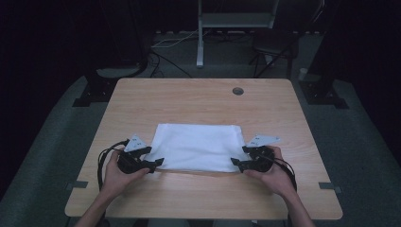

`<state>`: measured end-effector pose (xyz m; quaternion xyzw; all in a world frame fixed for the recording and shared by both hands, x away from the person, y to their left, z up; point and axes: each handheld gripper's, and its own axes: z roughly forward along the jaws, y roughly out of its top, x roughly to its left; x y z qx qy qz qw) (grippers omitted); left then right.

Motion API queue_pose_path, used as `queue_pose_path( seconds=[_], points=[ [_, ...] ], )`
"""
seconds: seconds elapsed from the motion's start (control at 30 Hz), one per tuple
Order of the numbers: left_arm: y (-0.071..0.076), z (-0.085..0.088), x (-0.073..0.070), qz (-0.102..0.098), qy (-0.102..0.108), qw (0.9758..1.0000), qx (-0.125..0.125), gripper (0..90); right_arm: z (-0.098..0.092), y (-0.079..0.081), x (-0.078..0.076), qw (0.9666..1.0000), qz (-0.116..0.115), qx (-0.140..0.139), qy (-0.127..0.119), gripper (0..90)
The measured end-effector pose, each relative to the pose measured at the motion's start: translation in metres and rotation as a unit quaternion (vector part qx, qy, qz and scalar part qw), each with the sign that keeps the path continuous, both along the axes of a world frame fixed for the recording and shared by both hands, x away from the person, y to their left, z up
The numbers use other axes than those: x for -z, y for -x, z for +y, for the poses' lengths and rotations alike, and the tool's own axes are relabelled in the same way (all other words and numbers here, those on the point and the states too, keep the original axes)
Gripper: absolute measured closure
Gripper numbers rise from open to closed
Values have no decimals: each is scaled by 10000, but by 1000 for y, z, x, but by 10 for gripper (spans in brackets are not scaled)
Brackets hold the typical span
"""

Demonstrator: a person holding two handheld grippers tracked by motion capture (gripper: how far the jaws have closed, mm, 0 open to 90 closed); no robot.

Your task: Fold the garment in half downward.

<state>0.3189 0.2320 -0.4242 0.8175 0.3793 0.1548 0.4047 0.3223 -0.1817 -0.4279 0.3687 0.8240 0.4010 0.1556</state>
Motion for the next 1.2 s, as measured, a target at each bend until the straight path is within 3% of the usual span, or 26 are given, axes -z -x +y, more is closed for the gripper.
queue_pose_path(
  seconds=[0.2, 0.23, 0.37, 0.7, 0.9, 1.0, 1.2],
  points=[
    [-3, -2, -1, 20, 319, 9995, -12, 272, 6, -20, -12, 9999, -66, 147, -33, 302],
    [-3, -2, -1, 20, 319, 9995, -12, 217, 6, -20, -12, 9999, -66, 147, -33, 302],
    [-3, -4, 0, 9, 376, 9993, 14, 217, 18, -44, -16, 9996, -89, 262, -54, 279],
    [1, -3, -6, -92, 456, 9988, 119, 217, 38, -87, -7, 9989, 262, 370, 132, 270],
    [1, 2, -8, -122, 482, 9987, 80, 217, 33, -91, 8, 9972, 498, 534, 190, 268],
    [0, 4, -9, -145, 537, 9984, 46, 217, 30, -88, 7, 9974, 435, 555, 123, 256],
    [-2, 12, -18, -238, 694, 9973, -41, 217, 32, -63, -16, 9996, -6, 265, 6, 229]
  ],
)
